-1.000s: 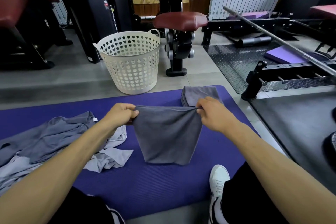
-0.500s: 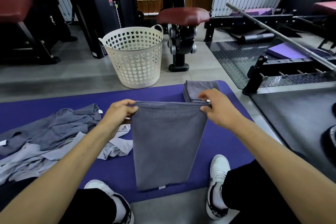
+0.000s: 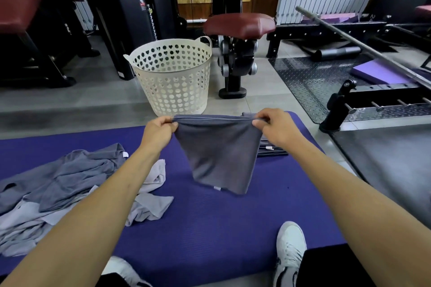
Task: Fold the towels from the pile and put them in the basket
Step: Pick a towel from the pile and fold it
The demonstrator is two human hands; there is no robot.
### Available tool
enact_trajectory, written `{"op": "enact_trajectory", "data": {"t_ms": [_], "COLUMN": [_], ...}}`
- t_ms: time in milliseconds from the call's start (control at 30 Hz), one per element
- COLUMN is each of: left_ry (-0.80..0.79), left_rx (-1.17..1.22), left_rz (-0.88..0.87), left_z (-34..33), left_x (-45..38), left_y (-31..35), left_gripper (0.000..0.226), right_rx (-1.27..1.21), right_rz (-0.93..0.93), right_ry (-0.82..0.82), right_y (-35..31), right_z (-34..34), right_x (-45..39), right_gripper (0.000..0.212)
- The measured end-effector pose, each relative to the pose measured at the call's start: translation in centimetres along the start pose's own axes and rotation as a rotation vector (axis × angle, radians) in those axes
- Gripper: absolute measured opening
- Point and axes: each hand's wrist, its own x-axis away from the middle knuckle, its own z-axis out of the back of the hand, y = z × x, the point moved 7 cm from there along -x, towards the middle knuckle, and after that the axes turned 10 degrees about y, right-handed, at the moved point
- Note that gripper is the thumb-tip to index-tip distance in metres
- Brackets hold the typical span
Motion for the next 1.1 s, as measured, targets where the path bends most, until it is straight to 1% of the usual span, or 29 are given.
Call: {"op": "enact_trajectory", "data": {"t_ms": [133, 233, 300, 367, 467, 567, 633, 667, 700, 767, 900, 1000, 1100], "left_ry": [-0.046, -0.061, -0.093, -0.150, -0.209, -0.281, -0.319, -0.335, -0.353, -0.368, -0.329, -0.280, -0.195], "left_rx": [0.010, -0.008, -0.040, -0.093, -0.144, -0.148, -0.184, -0.206, -0.223, -0.259, -0.327, -0.362, -0.403], "left_rz": [-0.047, -0.051, -0.036, -0.003, 0.069, 0.201, 0.253, 0.272, 0.297, 0.332, 0.337, 0.337, 0.335], "left_z": [0.3, 0.5, 0.8, 1.1, 2.0, 2.4, 2.4, 2.4, 2.3, 2.0, 1.0, -0.9, -2.6], "left_x": [0.0, 1.5, 3.2, 5.1, 8.1, 10.9, 12.4, 13.0, 13.5, 14.0, 12.6, 10.6, 8.1], "left_y": [-0.9, -3.3, -5.4, -8.2, -12.8, -17.6, -20.2, -21.1, -21.9, -22.9, -24.2, -25.2, -26.5], "left_gripper": [0.013, 0.017, 0.013, 0.007, 0.016, 0.006, 0.004, 0.009, 0.015, 0.018, 0.007, 0.005, 0.006], "right_rx": [-0.108, -0.134, -0.162, -0.175, -0.127, -0.125, -0.140, -0.144, -0.148, -0.160, -0.143, -0.099, -0.035], "right_rz": [-0.018, -0.058, -0.086, -0.139, -0.192, -0.293, -0.361, -0.386, -0.409, -0.447, -0.508, -0.557, -0.548], "right_ry": [-0.014, -0.068, -0.100, -0.138, -0.249, -0.390, -0.456, -0.476, -0.484, -0.479, -0.460, -0.381, -0.294], "right_y": [1.0, 3.1, 4.9, 7.0, 9.5, 11.8, 13.2, 13.8, 14.4, 15.2, 16.7, 18.0, 18.7], "right_z": [-0.7, -2.6, -4.3, -6.1, -8.5, -11.2, -12.8, -13.5, -14.0, -14.9, -16.8, -18.1, -19.0], "right_x": [0.1, 2.4, 4.6, 7.2, 11.2, 15.2, 17.6, 18.5, 19.2, 19.8, 19.1, 17.7, 15.7], "right_gripper": [0.011, 0.010, 0.011, 0.009, 0.010, 0.012, 0.013, 0.014, 0.014, 0.015, 0.015, 0.015, 0.018]}}
